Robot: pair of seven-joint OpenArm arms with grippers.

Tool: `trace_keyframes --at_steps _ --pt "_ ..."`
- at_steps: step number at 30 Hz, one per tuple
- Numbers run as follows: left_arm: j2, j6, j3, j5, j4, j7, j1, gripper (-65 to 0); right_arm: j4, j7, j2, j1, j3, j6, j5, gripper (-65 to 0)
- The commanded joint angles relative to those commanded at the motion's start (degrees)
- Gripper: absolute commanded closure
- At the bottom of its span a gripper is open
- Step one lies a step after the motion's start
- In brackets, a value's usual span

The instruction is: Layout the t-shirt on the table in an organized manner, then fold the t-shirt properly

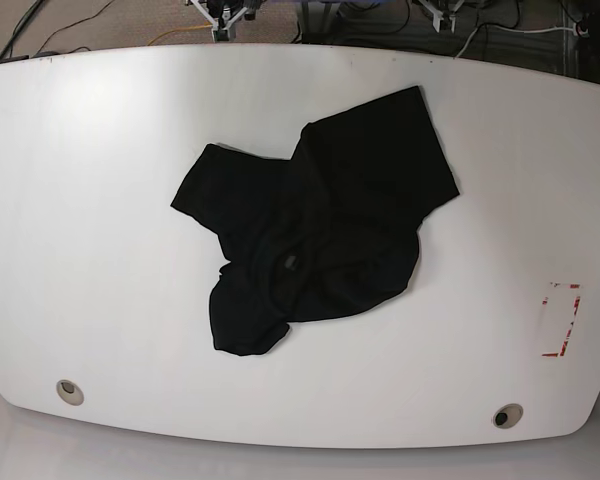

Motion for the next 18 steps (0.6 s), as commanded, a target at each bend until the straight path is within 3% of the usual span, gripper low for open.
trace_keyframes --at_steps 6,13,18 --pt "0.0 0.0 -0.09 0.0 0.0 -0.44 0.0 -17.2 0.35 0.35 0.0 -0.26 0.0 0.0 0.0 -14.4" --pt "-0.09 0.0 -0.18 0.0 -0.09 -7.47 0.97 -17.4 0.44 7.03 0.0 -2.55 0.0 -0.09 0.18 -14.4" --pt "-1.41 -0.09 -0.18 -0.09 0.0 -10.81 2.11 -17.4 0.7 8.62 0.0 -4.13 0.0 -0.09 0.26 -14.4"
